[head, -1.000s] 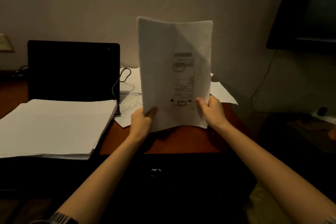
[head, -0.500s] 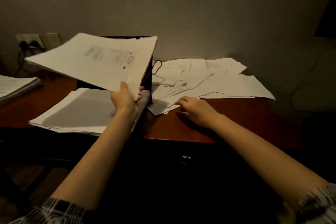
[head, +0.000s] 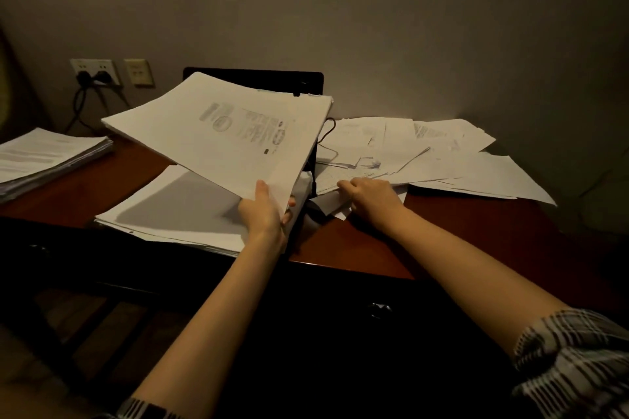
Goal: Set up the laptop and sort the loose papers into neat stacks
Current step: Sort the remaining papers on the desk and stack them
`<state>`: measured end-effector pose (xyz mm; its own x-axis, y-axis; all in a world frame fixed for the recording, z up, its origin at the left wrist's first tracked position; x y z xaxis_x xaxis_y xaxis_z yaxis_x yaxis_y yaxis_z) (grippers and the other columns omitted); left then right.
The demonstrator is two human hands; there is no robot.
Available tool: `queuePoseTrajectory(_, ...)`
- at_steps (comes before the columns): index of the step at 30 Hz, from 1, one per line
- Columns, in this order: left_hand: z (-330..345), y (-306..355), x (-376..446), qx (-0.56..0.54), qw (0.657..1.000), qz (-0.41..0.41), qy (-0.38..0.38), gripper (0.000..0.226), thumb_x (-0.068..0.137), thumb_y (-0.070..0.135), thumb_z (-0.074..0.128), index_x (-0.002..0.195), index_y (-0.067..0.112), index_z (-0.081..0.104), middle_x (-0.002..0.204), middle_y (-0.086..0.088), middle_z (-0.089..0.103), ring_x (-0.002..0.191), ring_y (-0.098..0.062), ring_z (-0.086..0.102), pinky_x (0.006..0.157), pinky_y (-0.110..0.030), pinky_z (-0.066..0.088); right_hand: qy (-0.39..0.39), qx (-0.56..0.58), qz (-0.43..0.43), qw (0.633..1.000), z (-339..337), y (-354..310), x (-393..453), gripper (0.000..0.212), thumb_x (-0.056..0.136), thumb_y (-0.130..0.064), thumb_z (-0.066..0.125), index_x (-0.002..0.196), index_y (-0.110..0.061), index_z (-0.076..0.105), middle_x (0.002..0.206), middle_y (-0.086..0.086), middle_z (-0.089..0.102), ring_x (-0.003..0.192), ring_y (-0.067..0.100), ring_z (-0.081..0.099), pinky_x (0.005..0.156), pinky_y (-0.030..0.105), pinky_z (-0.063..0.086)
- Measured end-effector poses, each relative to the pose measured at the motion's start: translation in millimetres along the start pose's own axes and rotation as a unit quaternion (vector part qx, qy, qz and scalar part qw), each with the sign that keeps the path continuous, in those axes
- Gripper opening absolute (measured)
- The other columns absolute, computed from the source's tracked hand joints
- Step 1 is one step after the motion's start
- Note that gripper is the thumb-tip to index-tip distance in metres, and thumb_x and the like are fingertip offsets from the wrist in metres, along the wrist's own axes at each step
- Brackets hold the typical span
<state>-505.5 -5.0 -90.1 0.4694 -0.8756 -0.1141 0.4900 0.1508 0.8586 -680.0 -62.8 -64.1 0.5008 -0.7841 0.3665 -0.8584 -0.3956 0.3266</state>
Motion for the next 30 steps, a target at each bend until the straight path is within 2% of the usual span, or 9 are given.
queuePoseTrajectory(3, -2, -7, 4, 0.011, 1.000, -0.013, 0.001, 0.019, 0.103, 0.021, 0.038, 0.102, 0.005, 0.050, 0.073, -0.005, 0.054, 0.032, -0.005, 0.046, 0.028, -0.012, 0.025, 0.073, 0.001, 0.004, 0.997, -11, -3, 2, 0.051, 0.038, -0.002, 0.087, 0.085, -0.006, 0.068, 0.057, 0.007, 0.060, 0.043, 0.025, 0.057, 0.035, 0.023, 0.039)
queuePoseTrajectory(10, 7, -6, 1, -0.010, 1.000, -0.012, -0.002, 0.019, 0.103, 0.019, 0.038, 0.110, 0.004, 0.046, 0.075, -0.008, 0.057, 0.034, -0.008, 0.054, 0.029, -0.015, 0.033, 0.083, 0.041, 0.007, 0.996, -8, 0, 7, 0.052, 0.042, -0.001, 0.089, 0.090, -0.004, 0.068, 0.057, 0.010, 0.060, 0.045, 0.027, 0.057, 0.036, 0.026, 0.042)
queuePoseTrajectory(11, 14, -6, -3, -0.021, 1.000, -0.015, -0.008, 0.017, 0.103, 0.018, 0.039, 0.111, 0.005, 0.047, 0.080, -0.011, 0.061, 0.042, -0.011, 0.061, 0.035, -0.019, 0.045, 0.080, 0.049, -0.001, 0.996, -6, 0, 6, 0.050, 0.045, -0.002, 0.089, 0.090, -0.004, 0.068, 0.058, 0.011, 0.061, 0.046, 0.028, 0.059, 0.037, 0.028, 0.044)
queuePoseTrajectory(13, 28, -13, -7, -0.040, 0.998, -0.035, -0.020, 0.016, 0.101, 0.018, 0.043, 0.112, 0.008, 0.049, 0.101, -0.019, 0.066, 0.078, -0.026, 0.071, 0.069, -0.038, 0.060, 0.068, 0.071, -0.005, 0.995, -2, 3, 5, 0.047, 0.056, 0.000, 0.082, 0.100, -0.002, 0.066, 0.068, 0.016, 0.064, 0.057, 0.033, 0.063, 0.043, 0.036, 0.049)
queuePoseTrajectory(16, 30, -28, -4, -0.004, 0.998, -0.056, -0.002, 0.024, 0.101, 0.024, 0.045, 0.114, 0.006, 0.053, 0.115, -0.014, 0.063, 0.104, -0.032, 0.063, 0.093, -0.045, 0.051, 0.074, 0.088, 0.005, 0.993, 0, 10, 1, 0.048, 0.065, 0.003, 0.074, 0.112, -0.002, 0.061, 0.079, 0.020, 0.067, 0.068, 0.037, 0.065, 0.051, 0.044, 0.055)
queuePoseTrajectory(20, 20, -39, 0, 0.026, 0.997, -0.059, 0.029, 0.024, 0.099, 0.034, 0.047, 0.106, 0.013, 0.054, 0.113, -0.010, 0.065, 0.103, -0.030, 0.062, 0.095, -0.041, 0.051, 0.087, 0.090, -0.006, 0.992, 2, 11, -3, 0.051, 0.059, -0.001, 0.081, 0.107, -0.005, 0.064, 0.073, 0.014, 0.067, 0.059, 0.032, 0.064, 0.045, 0.040, 0.054)
queuePoseTrajectory(22, 20, -35, -1, -0.020, 0.997, -0.059, 0.042, 0.029, 0.100, 0.028, 0.046, 0.118, 0.006, 0.054, 0.114, -0.009, 0.062, 0.106, -0.028, 0.062, 0.090, -0.032, 0.051, 0.085, 0.081, -0.015, 0.993, 1, 8, -2, 0.050, 0.061, 0.001, 0.080, 0.108, -0.005, 0.063, 0.073, 0.015, 0.067, 0.058, 0.033, 0.064, 0.045, 0.041, 0.054)
queuePoseTrajectory(25, 18, -29, -3, -0.034, 0.996, -0.051, 0.058, 0.037, 0.101, 0.024, 0.045, 0.127, -0.002, 0.051, 0.113, -0.009, 0.060, 0.100, -0.022, 0.060, 0.081, -0.023, 0.048, 0.093, 0.075, -0.012, 0.993, -1, 7, -1, 0.039, 0.065, 0.004, 0.075, 0.102, -0.005, 0.065, 0.072, 0.014, 0.066, 0.060, 0.033, 0.064, 0.045, 0.040, 0.053)
queuePoseTrajectory(30, 18, -28, -2, 0.008, 0.999, -0.012, 0.052, 0.037, 0.101, 0.024, 0.045, 0.126, -0.002, 0.053, 0.113, -0.007, 0.061, 0.094, -0.018, 0.058, 0.080, -0.024, 0.047, 0.087, 0.092, 0.008, 0.992, 7, 15, -3, 0.017, 0.066, 0.000, 0.074, 0.080, -0.010, 0.070, 0.066, 0.009, 0.068, 0.058, 0.029, 0.065, 0.048, 0.034, 0.052)
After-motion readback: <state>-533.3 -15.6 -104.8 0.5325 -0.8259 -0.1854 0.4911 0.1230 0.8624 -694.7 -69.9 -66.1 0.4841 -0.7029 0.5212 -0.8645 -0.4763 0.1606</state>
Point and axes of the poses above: each hand's wrist, its own x-axis towards the middle knuckle, its own z-axis out of the palm, y = z × x, the point moved 10 cm from there along x, towards the middle knuckle
